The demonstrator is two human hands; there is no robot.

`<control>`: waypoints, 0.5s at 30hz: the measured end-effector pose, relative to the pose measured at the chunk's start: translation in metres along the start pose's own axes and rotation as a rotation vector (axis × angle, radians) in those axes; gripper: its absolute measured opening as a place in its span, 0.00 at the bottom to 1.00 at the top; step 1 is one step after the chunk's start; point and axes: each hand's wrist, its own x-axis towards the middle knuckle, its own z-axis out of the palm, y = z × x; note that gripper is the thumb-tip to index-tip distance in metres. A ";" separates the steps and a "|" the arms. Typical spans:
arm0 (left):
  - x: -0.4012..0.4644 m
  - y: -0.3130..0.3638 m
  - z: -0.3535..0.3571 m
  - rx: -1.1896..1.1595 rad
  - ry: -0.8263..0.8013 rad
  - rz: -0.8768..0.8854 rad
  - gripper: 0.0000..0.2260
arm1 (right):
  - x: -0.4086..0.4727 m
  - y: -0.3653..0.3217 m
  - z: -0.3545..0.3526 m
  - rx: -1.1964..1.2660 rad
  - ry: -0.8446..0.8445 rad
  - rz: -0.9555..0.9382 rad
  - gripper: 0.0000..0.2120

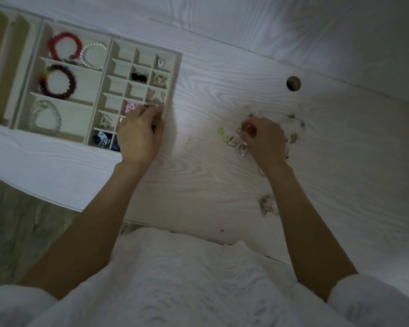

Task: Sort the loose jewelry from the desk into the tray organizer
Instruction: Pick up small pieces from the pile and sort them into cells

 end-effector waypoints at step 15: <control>-0.002 -0.001 -0.002 0.007 -0.017 0.005 0.12 | 0.002 -0.019 -0.025 0.335 0.170 -0.038 0.03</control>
